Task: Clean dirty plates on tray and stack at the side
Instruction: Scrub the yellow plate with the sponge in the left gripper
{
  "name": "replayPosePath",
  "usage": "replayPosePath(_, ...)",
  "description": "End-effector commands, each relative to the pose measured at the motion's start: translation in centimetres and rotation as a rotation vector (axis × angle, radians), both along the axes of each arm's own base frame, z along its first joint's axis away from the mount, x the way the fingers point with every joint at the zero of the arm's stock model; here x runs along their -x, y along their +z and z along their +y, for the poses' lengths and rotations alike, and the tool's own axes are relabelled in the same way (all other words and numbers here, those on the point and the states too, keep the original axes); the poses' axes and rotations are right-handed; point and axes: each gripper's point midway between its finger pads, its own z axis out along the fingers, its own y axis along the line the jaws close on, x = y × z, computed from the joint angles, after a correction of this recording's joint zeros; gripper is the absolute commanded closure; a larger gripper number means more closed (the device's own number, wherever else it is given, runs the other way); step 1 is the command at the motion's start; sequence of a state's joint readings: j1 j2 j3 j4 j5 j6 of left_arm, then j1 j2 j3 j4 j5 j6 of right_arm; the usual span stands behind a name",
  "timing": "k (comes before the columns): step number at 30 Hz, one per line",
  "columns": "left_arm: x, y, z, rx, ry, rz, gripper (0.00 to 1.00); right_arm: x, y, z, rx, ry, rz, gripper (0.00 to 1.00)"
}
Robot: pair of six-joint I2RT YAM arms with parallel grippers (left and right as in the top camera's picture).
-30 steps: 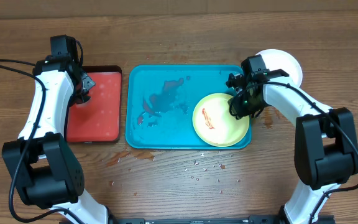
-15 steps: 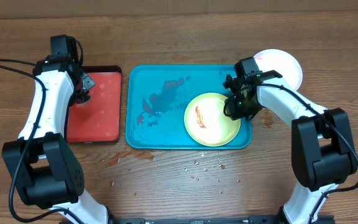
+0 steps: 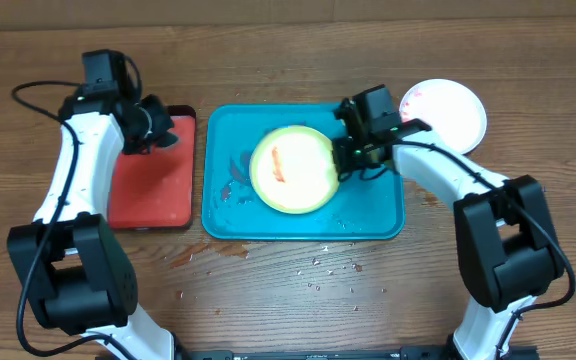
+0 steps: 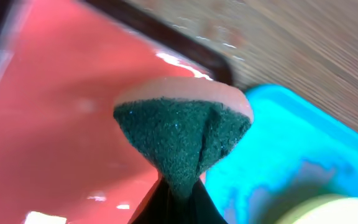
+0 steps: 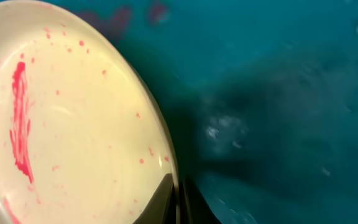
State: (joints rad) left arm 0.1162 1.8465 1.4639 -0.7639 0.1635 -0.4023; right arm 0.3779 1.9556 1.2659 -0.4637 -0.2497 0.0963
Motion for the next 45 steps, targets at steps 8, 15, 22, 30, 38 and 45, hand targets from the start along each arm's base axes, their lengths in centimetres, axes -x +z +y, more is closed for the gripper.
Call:
replayPosePath(8,-0.9,0.4,-11.4,0.018,-0.311,-0.081,0.96,-0.4,-0.2,2.9,-0.079,-0.087,0.009,0.69)
replayPosePath(15,-0.7,0.6,-13.5,0.008,-0.353,-0.097,0.96,1.1,-1.4,2.4,-0.048,-0.084,0.082,0.55)
replayPosePath(22,-0.6,0.5,-13.6,0.01,-0.355,-0.09,0.96,1.3,-2.6,2.8,-0.057,-0.134,0.123,0.69)
replayPosePath(30,-0.3,0.4,-13.6,0.013,-0.356,-0.076,0.96,1.9,-4.4,3.0,-0.046,-0.163,0.172,0.71)
replayPosePath(38,0.1,0.0,-14.9,0.021,-0.381,-0.067,0.96,1.7,-4.3,3.1,-0.05,-0.167,0.167,0.96)
replayPosePath(45,1.4,-4.2,-19.0,0.086,-0.319,0.06,0.96,0.3,-3.3,3.4,-0.059,-0.177,0.123,0.96)
